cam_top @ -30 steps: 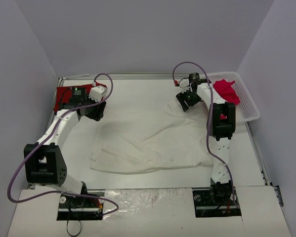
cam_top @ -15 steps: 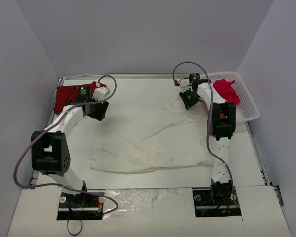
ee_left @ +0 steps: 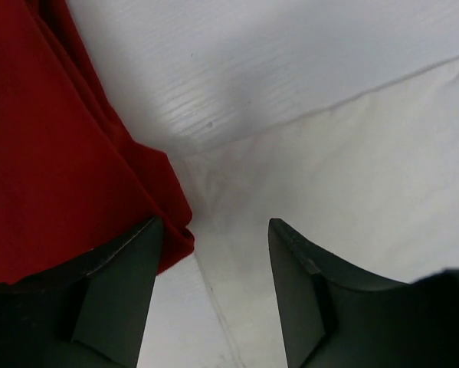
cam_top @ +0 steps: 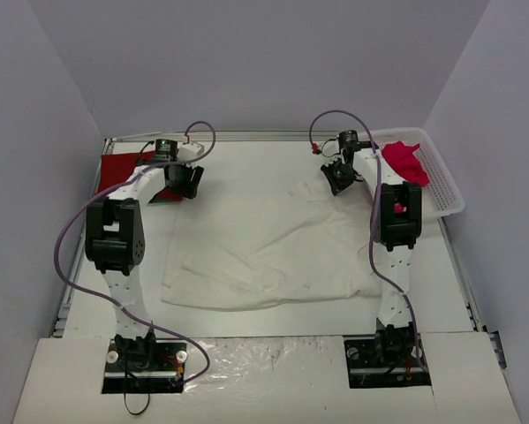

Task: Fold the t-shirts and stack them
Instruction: Flatten out the tshirt

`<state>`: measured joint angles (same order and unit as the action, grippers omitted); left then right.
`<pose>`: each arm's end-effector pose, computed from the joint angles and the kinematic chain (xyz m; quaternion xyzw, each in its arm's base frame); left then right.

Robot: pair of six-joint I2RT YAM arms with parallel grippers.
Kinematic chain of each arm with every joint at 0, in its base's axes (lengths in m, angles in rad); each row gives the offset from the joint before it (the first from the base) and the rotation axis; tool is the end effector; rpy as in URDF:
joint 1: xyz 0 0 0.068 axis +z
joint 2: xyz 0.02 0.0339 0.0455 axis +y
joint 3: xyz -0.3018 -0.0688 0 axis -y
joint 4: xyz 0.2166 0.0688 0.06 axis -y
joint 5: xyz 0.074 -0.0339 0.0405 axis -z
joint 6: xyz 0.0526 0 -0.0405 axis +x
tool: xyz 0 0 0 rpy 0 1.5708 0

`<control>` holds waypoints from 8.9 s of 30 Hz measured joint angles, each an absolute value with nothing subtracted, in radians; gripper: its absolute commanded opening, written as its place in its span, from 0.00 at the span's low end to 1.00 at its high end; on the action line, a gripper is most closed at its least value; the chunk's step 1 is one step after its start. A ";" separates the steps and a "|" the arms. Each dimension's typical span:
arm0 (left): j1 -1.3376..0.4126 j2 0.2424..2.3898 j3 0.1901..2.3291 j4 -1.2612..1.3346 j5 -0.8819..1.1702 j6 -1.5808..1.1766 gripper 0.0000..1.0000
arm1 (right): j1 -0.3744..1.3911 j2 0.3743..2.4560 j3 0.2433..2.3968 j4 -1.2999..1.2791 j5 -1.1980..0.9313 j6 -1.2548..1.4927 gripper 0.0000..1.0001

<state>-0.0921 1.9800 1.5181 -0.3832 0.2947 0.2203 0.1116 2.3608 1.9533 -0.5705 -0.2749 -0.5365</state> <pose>0.4400 -0.0560 0.2546 0.1953 0.9054 -0.1145 0.3592 0.5218 0.0728 0.1918 -0.3396 0.8853 0.0671 0.3104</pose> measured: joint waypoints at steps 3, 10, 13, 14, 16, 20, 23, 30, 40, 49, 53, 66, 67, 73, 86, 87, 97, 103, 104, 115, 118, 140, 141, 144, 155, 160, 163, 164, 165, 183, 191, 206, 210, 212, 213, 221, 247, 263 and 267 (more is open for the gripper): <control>-0.107 2.045 1.578 -0.389 0.286 0.222 0.47 | 0.112 2.359 1.950 -0.567 -0.275 -0.542 0.00; -0.178 2.131 1.626 -0.435 0.251 0.240 0.03 | 0.112 2.352 1.935 -0.556 -0.275 -0.546 0.00; -0.208 2.135 1.626 -0.468 0.227 0.254 0.02 | 0.112 2.348 1.928 -0.549 -0.275 -0.547 0.00; -0.216 2.135 1.626 -0.475 0.219 0.259 0.02 | 0.112 2.348 1.927 -0.548 -0.275 -0.547 0.00; -0.225 2.135 1.626 -0.481 0.207 0.260 0.02 | 0.112 2.348 1.927 -0.548 -0.275 -0.546 0.00; -0.226 2.140 1.633 -0.492 0.200 0.258 0.02 | 0.112 2.355 1.942 -0.558 -0.274 -0.543 0.01; -0.227 2.167 1.679 -0.530 0.196 0.250 0.02 | 0.112 2.377 1.982 -0.572 -0.265 -0.534 0.03; -0.228 2.221 1.778 -0.607 0.180 0.225 0.02 | 0.112 2.445 2.097 -0.587 -0.234 -0.511 0.08; -0.220 2.440 2.170 -0.789 0.148 0.171 0.02 | 0.120 2.549 2.275 -0.583 -0.198 -0.490 0.13; -0.204 2.663 2.577 -0.882 0.114 0.140 0.04 | 0.133 2.650 2.441 -0.553 -0.131 -0.486 0.18; -0.203 2.679 2.605 -0.880 0.091 0.138 0.12 | 0.139 2.672 2.463 -0.495 -0.108 -0.480 0.22; -0.202 2.618 2.504 -0.829 0.003 0.170 0.28 | 0.222 2.652 2.391 -0.331 0.063 -0.478 0.43; -0.202 2.583 2.458 -0.828 0.001 0.173 0.29 | 0.236 2.624 2.354 -0.333 0.065 -0.476 0.44; -0.202 2.257 2.136 -0.797 0.005 0.210 0.33 | 0.307 2.335 2.075 -0.347 0.053 -0.459 0.54; -0.203 1.766 1.365 -0.632 0.116 0.415 0.40 | 0.278 1.632 1.421 -0.434 -0.030 -0.471 0.64; -0.203 1.766 1.320 -0.628 0.116 0.431 0.40 | 0.277 1.605 1.375 -0.455 -0.043 -0.471 0.64; -0.203 1.720 1.200 -0.513 0.117 0.524 0.41 | 0.257 1.434 1.124 -0.540 -0.145 -0.454 0.64; -0.203 1.705 1.198 -0.485 0.150 0.535 0.42 | 0.208 1.432 1.084 -0.533 -0.194 -0.442 0.65; -0.203 1.705 1.198 -0.487 0.164 0.536 0.43 | 0.202 1.434 1.082 -0.533 -0.197 -0.441 0.65; -0.203 1.764 1.200 -0.567 0.321 0.592 0.45 | 0.184 1.470 1.081 -0.522 -0.215 -0.437 0.66; -0.203 1.792 1.201 -0.594 0.336 0.604 0.45 | 0.184 1.479 1.080 -0.518 -0.215 -0.436 0.66; -0.210 1.814 1.229 -0.662 0.340 0.606 0.02 | 0.183 1.554 1.029 -0.445 -0.207 -0.419 0.68; -0.211 1.798 1.230 -0.673 0.331 0.596 0.02 | 0.183 1.554 1.026 -0.443 -0.204 -0.419 0.68; -0.218 1.731 1.247 -0.714 0.298 0.560 0.02 | 0.178 1.554 1.017 -0.433 -0.196 -0.418 0.68; -0.219 1.428 1.313 -0.809 0.178 0.459 0.02 | 0.157 1.509 1.000 -0.423 -0.160 -0.416 0.71; -0.219 1.410 1.298 -0.818 0.104 0.426 0.02 | 0.157 1.470 1.000 -0.434 -0.158 -0.427 0.71; -0.219 1.374 1.272 -0.808 0.050 0.395 0.03 | 0.157 1.470 1.001 -0.458 -0.168 -0.450 0.71; -0.219 1.359 1.265 -0.802 0.030 0.384 0.02 | 0.157 1.470 1.005 -0.474 -0.172 -0.459 0.71; -0.218 1.345 1.263 -0.799 0.013 0.378 0.02 | 0.157 1.472 1.013 -0.493 -0.173 -0.472 0.70; -0.190 1.320 1.263 -0.760 -0.052 0.324 0.02 | 0.295 1.656 1.083 -0.764 -0.204 -0.694 0.59; -0.170 1.327 1.260 -0.759 -0.047 0.316 0.03 | 0.316 1.819 1.100 -0.733 -0.165 -0.700 0.23; -0.162 1.315 1.211 -0.751 -0.022 0.313 0.02 | 0.367 1.731 1.157 -0.867 -0.207 -0.727 0.00; -0.161 1.294 1.210 -0.750 -0.019 0.313 0.02 | 0.364 1.633 1.299 -1.019 -0.302 -0.814 0.00; -0.159 1.287 1.210 -0.750 -0.015 0.313 0.02 | 0.349 1.621 1.405 -1.047 -0.340 -0.838 0.00; -0.157 1.286 1.210 -0.750 -0.015 0.313 0.02 | 0.328 1.632 1.468 -1.050 -0.352 -0.840 0.00; -0.128 1.291 1.209 -0.750 -0.006 0.313 0.02 | 0.153 2.061 1.852 -0.834 -0.293 -0.667 0.00; -0.123 1.327 1.206 -0.751 0.038 0.313 0.02 | 0.249 1.722 1.504 -0.767 -0.191 -0.632 0.41; -0.117 1.301 1.189 -0.750 0.053 0.313 0.02 | 0.368 1.814 1.288 -0.726 -0.189 -0.632 0.38; -0.111 1.301 1.179 -0.751 0.056 0.313 0.02 | 0.368 1.867 1.332 -0.704 -0.180 -0.628 0.39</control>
